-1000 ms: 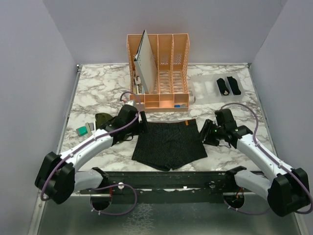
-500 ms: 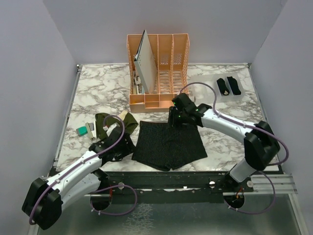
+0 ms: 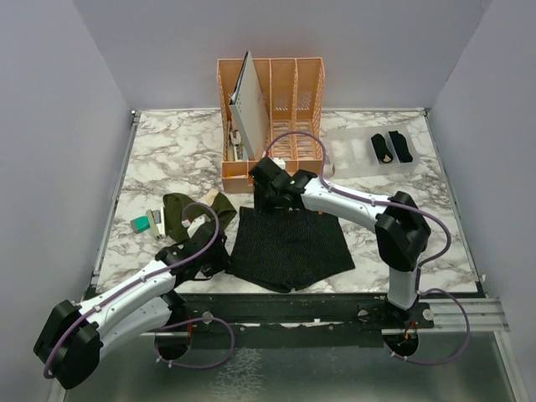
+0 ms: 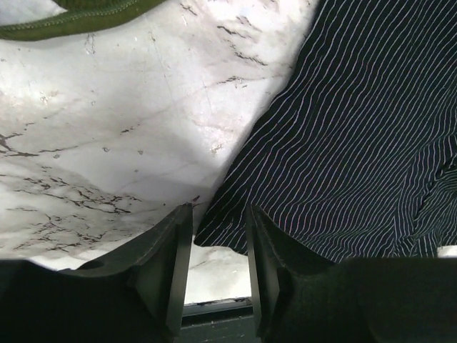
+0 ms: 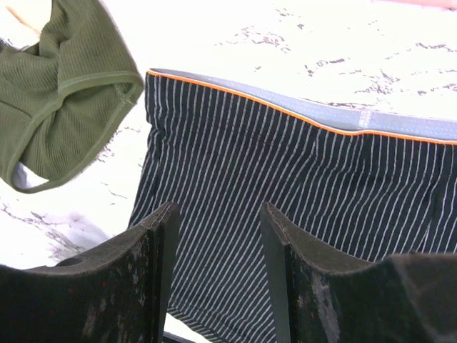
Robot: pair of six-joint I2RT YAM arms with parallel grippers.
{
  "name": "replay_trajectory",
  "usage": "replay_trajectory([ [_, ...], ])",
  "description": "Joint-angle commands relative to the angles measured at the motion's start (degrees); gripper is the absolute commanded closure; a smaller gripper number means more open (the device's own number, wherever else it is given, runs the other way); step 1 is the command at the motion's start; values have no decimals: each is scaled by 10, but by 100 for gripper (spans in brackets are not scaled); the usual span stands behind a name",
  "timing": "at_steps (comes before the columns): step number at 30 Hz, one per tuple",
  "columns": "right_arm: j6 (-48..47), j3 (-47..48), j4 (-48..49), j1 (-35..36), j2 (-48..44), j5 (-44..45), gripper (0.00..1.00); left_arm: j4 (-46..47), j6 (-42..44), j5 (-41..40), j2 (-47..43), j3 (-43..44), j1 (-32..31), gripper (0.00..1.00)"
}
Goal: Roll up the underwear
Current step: Flatten out the underwear at the center of the board.
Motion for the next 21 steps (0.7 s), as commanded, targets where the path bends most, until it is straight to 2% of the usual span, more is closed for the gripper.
replay_trajectory([
  [1, -4, 59, -57, 25, 43, 63, 47, -27, -36, -2, -27, -35, -15, 59],
  [5, -2, 88, -67, 35, 74, 71, 48, -26, -40, 0, -47, -42, -19, 70],
  [12, -5, 134, -77, 51, 113, 72, 48, -28, -39, -3, -29, -36, -31, 81],
  [15, -6, 150, -82, 55, 127, 67, 48, -31, -41, -9, -34, -36, -31, 88],
  [17, -6, 155, -80, 57, 135, 63, 47, -31, -40, -11, -40, -35, -31, 96],
  [21, -2, 175, -76, 60, 152, 65, 47, -31, -38, -14, -53, -32, -31, 98],
])
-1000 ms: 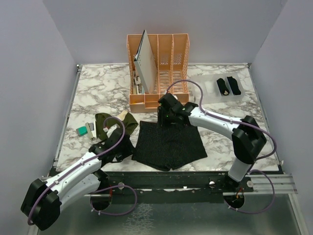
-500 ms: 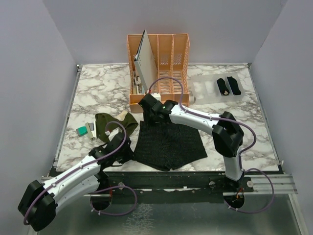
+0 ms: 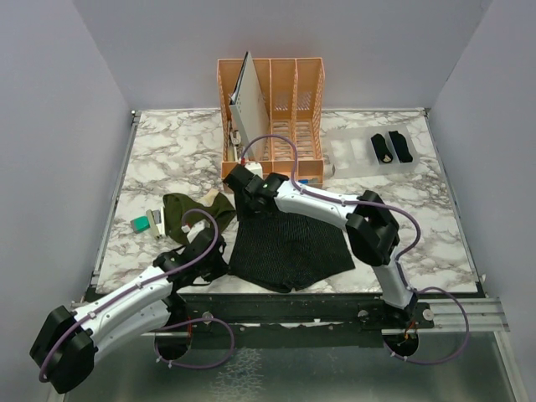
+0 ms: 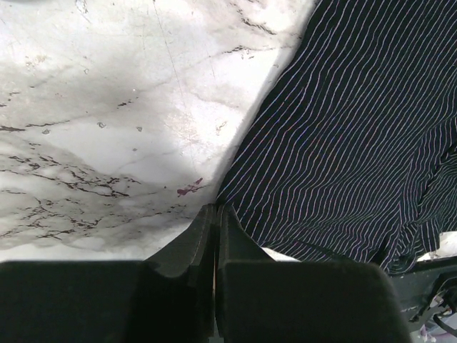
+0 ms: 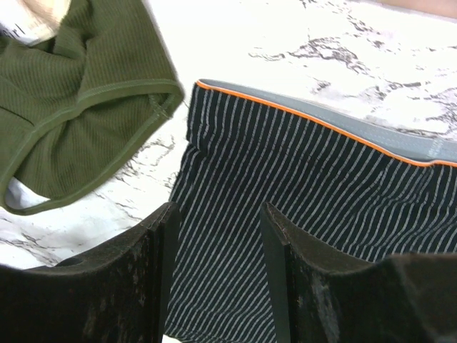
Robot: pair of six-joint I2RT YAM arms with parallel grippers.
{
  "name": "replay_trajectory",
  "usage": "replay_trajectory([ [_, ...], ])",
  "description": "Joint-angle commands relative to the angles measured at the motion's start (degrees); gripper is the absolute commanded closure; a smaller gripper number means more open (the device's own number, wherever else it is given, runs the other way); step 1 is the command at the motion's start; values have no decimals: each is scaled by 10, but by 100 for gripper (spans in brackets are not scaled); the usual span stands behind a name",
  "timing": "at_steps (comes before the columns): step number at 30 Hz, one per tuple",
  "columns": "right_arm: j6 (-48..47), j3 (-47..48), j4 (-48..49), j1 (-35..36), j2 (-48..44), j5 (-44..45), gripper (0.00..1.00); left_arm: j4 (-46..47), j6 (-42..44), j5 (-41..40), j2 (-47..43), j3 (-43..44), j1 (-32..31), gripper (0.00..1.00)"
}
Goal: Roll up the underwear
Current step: Flatten out the underwear at the center of the board, then fold the underwear at the center of the board.
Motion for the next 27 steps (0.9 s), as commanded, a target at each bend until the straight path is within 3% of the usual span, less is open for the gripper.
replay_trajectory([
  [1, 3, 35, -15, 8, 33, 19, 47, -30, -7, -14, -13, -2, -3, 98],
  [13, 15, 162, -56, 8, 134, 93, 50, -28, -11, -8, -50, -10, -3, 100],
  [15, 6, 172, -55, 8, 146, 96, 55, -28, -9, -8, -48, -10, -3, 100],
  [27, -9, 210, -62, 7, 200, 98, 56, -24, -6, -4, -51, -12, -3, 100],
])
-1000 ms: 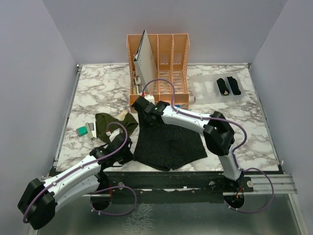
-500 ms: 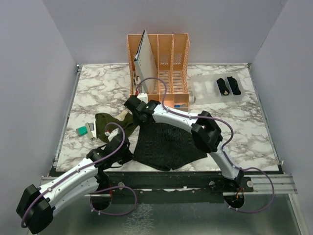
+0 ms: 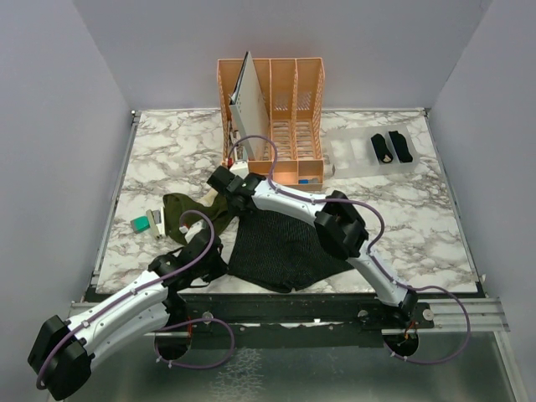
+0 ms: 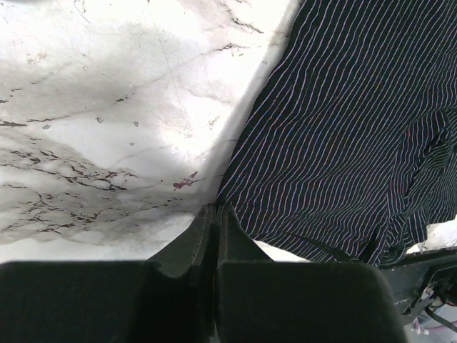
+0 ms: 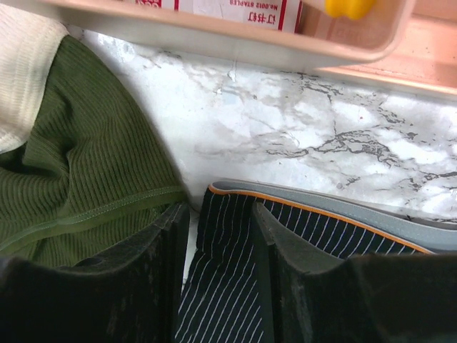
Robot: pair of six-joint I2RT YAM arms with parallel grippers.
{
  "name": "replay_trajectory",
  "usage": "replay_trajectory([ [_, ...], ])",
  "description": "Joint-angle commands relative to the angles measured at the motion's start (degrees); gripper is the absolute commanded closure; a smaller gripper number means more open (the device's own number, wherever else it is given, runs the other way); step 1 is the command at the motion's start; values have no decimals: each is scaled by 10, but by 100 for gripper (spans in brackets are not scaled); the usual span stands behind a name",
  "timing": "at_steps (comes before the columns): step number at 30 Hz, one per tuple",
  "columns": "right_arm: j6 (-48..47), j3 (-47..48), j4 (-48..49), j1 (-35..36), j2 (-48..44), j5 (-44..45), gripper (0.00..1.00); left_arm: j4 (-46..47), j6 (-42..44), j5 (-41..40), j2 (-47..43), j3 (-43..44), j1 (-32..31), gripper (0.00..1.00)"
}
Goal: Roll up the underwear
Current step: Fold the underwear at the center of the board.
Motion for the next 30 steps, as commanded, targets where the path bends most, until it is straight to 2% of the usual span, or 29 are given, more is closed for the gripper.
replay_trajectory([
  [1, -8, 27, -25, 5, 29, 29, 59, -9, -6, -4, -4, -6, -2, 100],
  [4, -9, 30, -27, 5, 31, 33, 61, -8, -6, -5, -4, -6, -3, 100],
  [6, -12, 32, -27, 5, 30, 34, 69, -8, -5, -6, -5, -6, -2, 100],
  [8, -18, 36, -25, 5, 28, 35, 80, -8, -5, -4, -6, -5, -2, 100],
  [10, -25, 43, -26, 5, 26, 35, 97, -8, -5, -4, -8, -5, -2, 100],
  [18, -40, 58, -35, 2, -2, 31, 100, -12, -7, -6, -30, 14, -2, 100],
  [30, -40, -107, 112, -64, -150, -179, 100, -63, 32, -6, -12, 146, -2, 100],
])
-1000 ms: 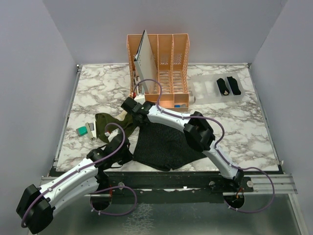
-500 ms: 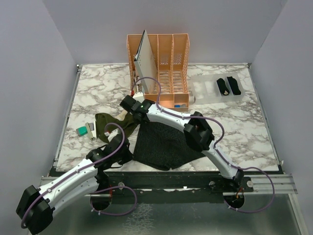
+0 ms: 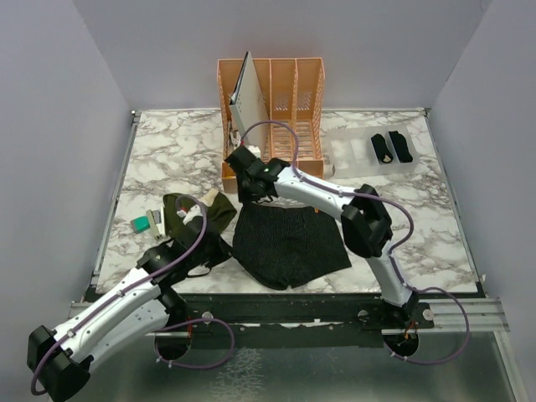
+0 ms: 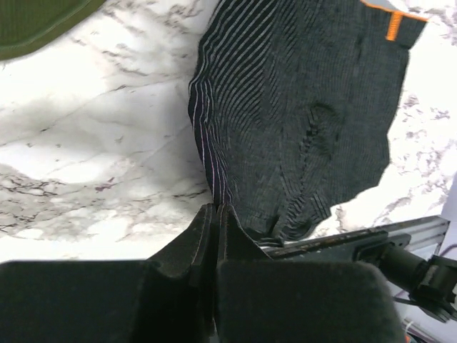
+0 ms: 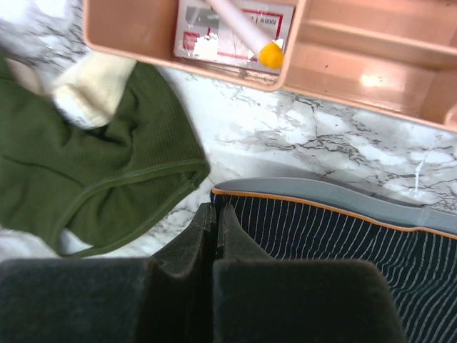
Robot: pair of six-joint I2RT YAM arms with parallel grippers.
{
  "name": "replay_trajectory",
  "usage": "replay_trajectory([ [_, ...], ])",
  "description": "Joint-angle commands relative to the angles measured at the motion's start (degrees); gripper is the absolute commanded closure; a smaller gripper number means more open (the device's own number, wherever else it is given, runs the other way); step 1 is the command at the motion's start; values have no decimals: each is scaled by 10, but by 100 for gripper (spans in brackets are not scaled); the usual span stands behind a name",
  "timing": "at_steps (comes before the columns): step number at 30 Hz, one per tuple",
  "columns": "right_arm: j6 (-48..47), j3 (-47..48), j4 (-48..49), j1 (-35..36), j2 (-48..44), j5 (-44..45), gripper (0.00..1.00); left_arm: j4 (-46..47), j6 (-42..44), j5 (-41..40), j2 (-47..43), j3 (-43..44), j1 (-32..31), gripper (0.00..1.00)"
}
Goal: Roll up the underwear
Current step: Fold the underwear at the center of the board.
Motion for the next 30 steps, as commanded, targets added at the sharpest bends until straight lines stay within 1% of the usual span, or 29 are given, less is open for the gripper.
replay_trajectory([
  [1, -2, -52, 74, -30, -63, -104, 100, -33, 32, -3, 18, 61, -2, 100],
  [4, 8, -101, 100, -48, -94, -125, 100, -31, 61, 28, 45, 83, -2, 100],
  [8, 14, -174, 145, -77, -140, -128, 100, -8, 88, 74, 72, 98, -3, 100],
  [12, 10, -228, 174, -109, -172, -171, 100, 23, 87, 100, 90, 111, -10, 100],
  [15, 6, -252, 177, -126, -191, -178, 100, 36, 83, 102, 117, 128, -25, 100],
  [19, 3, -287, 184, -147, -220, -189, 100, 75, 59, 90, 165, 147, -77, 100],
  [24, -6, -332, 188, -171, -259, -200, 100, 99, 27, 19, 231, 187, -156, 100],
  [30, -21, -390, 193, -201, -314, -199, 100, 135, 16, -5, 313, 229, -212, 100],
])
